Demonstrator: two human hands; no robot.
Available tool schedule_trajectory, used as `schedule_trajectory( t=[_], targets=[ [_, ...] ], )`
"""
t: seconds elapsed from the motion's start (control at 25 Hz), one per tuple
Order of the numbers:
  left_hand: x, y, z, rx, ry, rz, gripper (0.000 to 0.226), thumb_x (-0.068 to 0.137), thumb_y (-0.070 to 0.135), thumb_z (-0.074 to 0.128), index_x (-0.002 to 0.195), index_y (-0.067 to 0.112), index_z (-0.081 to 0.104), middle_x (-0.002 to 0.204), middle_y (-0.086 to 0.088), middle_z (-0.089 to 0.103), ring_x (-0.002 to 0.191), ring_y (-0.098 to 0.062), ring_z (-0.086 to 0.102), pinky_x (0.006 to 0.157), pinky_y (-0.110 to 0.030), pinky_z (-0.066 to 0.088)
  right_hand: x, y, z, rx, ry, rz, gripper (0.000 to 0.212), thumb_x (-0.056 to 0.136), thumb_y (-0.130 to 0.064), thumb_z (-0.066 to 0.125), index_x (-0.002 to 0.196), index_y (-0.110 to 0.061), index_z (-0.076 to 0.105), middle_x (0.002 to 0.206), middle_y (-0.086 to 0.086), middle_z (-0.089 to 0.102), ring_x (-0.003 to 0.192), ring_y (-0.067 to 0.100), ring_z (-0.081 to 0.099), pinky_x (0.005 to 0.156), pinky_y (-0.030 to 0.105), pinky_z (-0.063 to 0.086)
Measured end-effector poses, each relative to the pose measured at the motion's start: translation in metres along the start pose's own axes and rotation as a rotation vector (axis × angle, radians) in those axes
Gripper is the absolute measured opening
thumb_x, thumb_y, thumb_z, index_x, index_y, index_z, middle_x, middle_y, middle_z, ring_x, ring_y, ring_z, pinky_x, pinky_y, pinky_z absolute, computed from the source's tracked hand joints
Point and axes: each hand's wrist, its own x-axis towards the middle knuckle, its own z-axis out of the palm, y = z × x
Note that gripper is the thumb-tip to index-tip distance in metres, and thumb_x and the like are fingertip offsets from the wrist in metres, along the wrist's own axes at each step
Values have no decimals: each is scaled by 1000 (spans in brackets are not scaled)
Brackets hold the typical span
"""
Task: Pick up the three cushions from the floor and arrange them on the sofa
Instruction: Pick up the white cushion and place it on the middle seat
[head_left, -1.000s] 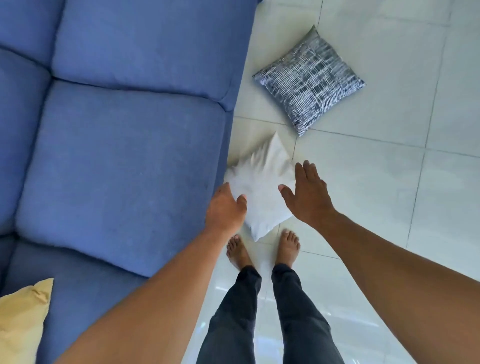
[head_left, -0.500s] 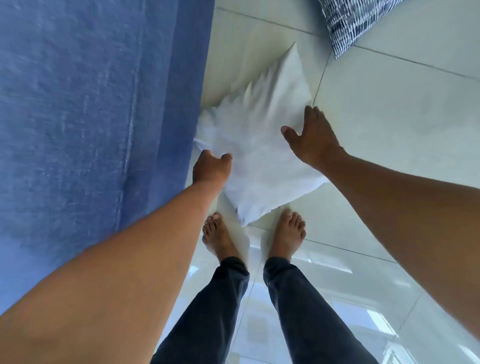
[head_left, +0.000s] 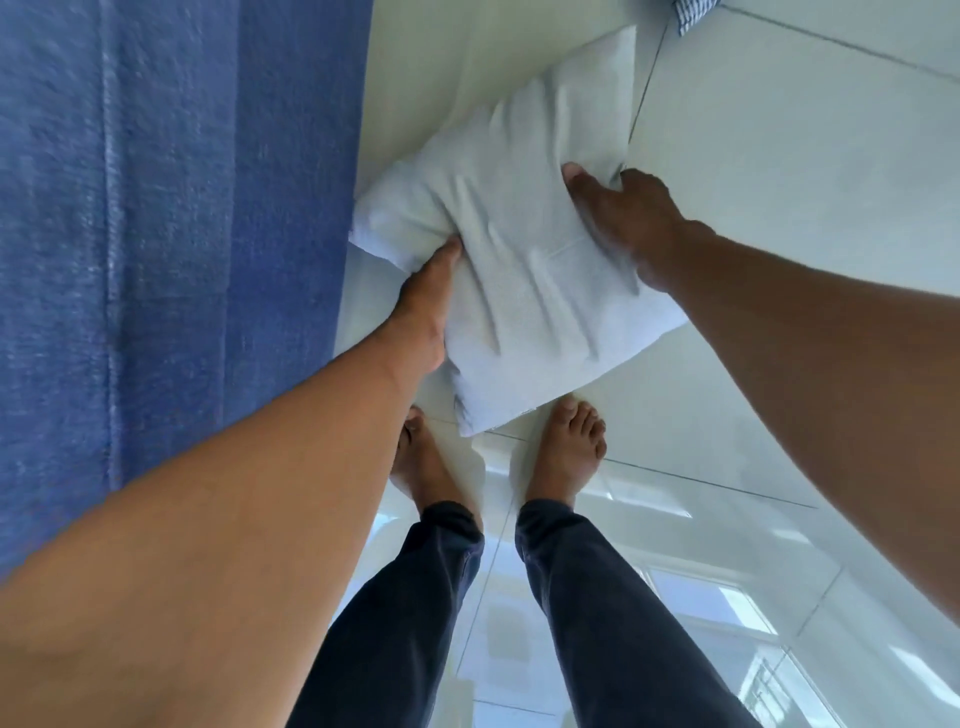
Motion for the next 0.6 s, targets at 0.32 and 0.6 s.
schedule_trajectory(
  t=[0.32, 0.6],
  targets=[
    [-134, 22, 8, 119, -119, 36, 97, 75, 68, 79, 154, 22, 50, 148, 1, 63, 132, -23, 60, 118, -45, 43, -135, -33, -86, 111, 80, -25, 89, 70, -83, 67, 130, -18, 70, 129, -1, 72, 120, 24, 67, 109, 43, 52],
    [-302, 81, -9, 208, -169, 229, 83, 73, 73, 76, 143, 30, 62, 134, 10, 72, 122, -18, 67, 114, -47, 47, -291, -102, -149, 286, 150, -40, 71, 71, -83, 69, 111, -25, 73, 115, -7, 75, 110, 19, 70, 104, 41, 55]
  ],
)
